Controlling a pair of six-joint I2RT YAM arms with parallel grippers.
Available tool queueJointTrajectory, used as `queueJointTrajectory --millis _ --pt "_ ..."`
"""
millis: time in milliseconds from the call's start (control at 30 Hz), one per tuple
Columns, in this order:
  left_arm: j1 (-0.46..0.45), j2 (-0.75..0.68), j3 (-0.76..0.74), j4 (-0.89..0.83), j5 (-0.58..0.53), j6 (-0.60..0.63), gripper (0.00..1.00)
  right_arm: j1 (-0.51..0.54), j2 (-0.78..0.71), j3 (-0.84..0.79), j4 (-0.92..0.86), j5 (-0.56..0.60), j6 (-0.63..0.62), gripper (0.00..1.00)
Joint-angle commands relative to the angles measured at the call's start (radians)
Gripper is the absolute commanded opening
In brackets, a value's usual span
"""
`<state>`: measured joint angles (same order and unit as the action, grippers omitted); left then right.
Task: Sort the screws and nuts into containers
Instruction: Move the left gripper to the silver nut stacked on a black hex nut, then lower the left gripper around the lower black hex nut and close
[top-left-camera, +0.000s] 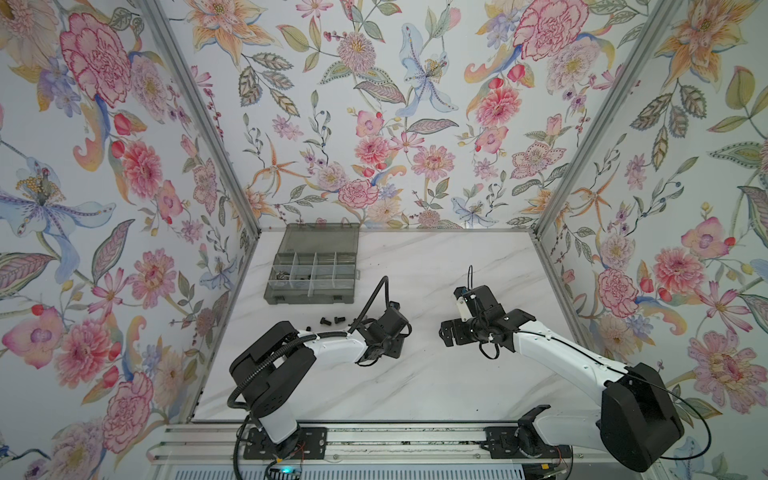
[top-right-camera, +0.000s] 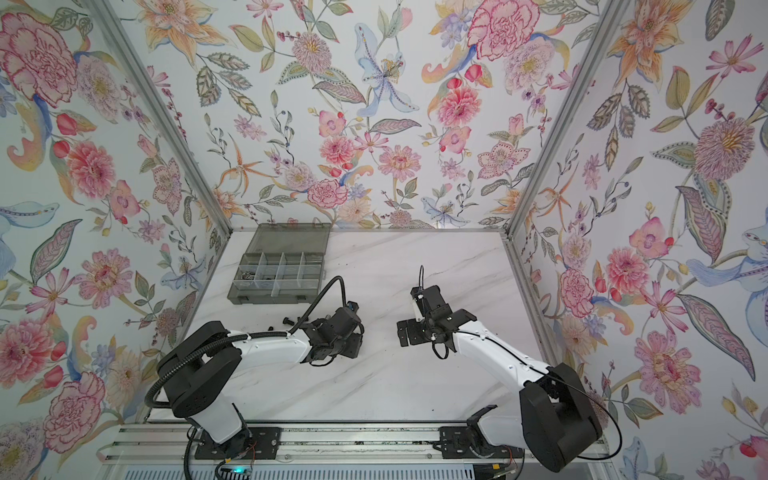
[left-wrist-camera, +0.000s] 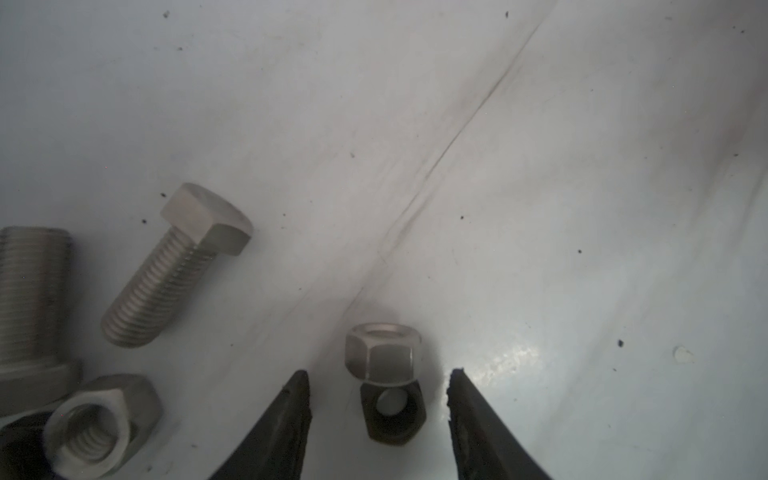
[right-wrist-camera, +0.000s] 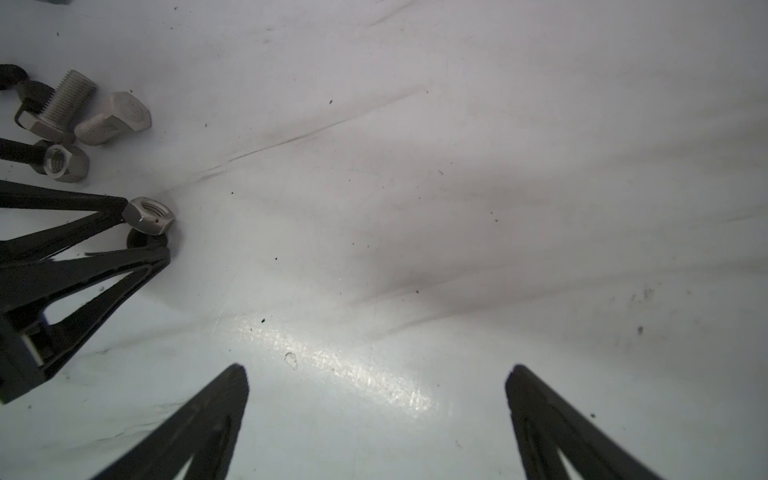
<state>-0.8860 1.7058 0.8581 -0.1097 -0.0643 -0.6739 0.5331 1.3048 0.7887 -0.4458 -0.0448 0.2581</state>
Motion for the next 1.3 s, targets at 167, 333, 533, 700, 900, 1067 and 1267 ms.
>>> queueJointTrajectory --millis 167,333,533,700,900,1067,1267 --pt "-0.033 0.068 0.067 -0.106 -0.060 0.003 0.50 -0.007 -0.010 -0.013 -0.014 -0.008 -0.012 0.99" --pt "-0.051 0.087 0.098 -0.168 -0.091 0.004 0.46 -0.006 -0.016 -0.019 -0.014 -0.007 -0.012 0.99" --pt "-0.061 0.105 0.114 -0.229 -0.123 0.002 0.46 -0.008 -0.011 -0.020 -0.014 -0.011 -0.012 0.99" --pt "-0.063 0.120 0.124 -0.232 -0.120 0.000 0.38 -0.007 -0.013 -0.022 -0.014 -0.011 -0.011 0.99" --pt "-0.075 0.133 0.134 -0.256 -0.118 0.002 0.26 -0.009 -0.021 -0.025 -0.016 -0.010 -0.010 0.99" --pt "-0.076 0.118 0.119 -0.262 -0.114 -0.001 0.00 -0.009 -0.021 -0.027 -0.014 -0.011 -0.009 0.99" --pt "-0.074 0.066 0.119 -0.299 -0.134 0.010 0.00 -0.010 -0.024 -0.027 -0.014 -0.014 -0.009 0.99"
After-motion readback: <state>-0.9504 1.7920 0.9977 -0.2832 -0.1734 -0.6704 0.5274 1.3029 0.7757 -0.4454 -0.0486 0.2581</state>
